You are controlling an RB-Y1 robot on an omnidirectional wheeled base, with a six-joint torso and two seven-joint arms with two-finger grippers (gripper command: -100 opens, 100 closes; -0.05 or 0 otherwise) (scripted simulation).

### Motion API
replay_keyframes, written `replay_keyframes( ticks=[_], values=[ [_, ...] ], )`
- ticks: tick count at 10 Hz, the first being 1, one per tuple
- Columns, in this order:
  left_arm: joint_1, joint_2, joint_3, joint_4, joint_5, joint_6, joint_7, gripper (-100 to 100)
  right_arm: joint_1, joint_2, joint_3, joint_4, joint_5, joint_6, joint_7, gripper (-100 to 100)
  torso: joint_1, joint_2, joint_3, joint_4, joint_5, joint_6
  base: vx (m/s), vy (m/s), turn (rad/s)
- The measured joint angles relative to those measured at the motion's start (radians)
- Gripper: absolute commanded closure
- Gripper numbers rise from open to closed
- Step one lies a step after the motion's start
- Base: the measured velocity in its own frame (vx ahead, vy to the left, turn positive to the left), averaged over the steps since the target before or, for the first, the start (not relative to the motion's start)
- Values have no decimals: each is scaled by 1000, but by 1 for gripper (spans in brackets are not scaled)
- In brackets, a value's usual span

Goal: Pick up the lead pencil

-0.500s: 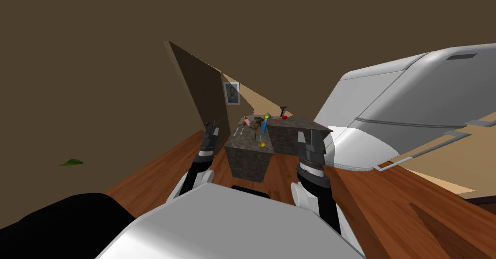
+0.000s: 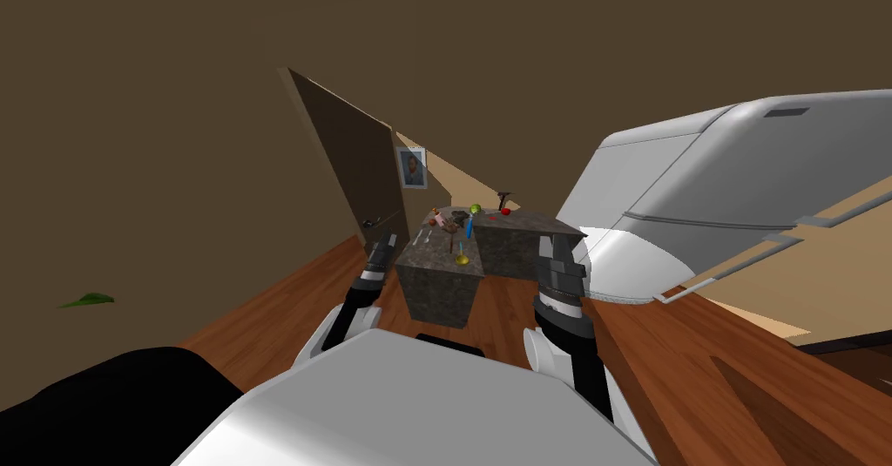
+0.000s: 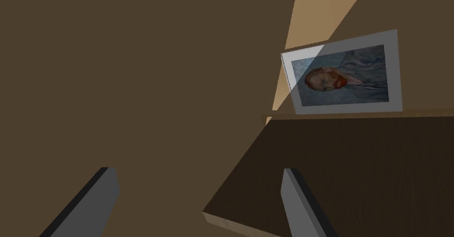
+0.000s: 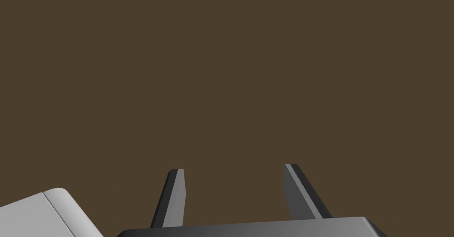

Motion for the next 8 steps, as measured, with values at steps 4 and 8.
replay_keyframes(
  ticks=[4, 8],
  values=[
    [-31, 48, 33, 81, -67, 68, -62, -100, 0, 0, 0, 0, 0, 0, 0, 0, 1, -1, 0, 0, 0, 0, 45, -140, -51],
    [-63, 86, 60, 154, -118, 121, -109, -100, 0, 0, 0, 0, 0, 0, 0, 0, 1, 1, 0, 0, 0, 0, 32, -117, -48]
  ],
)
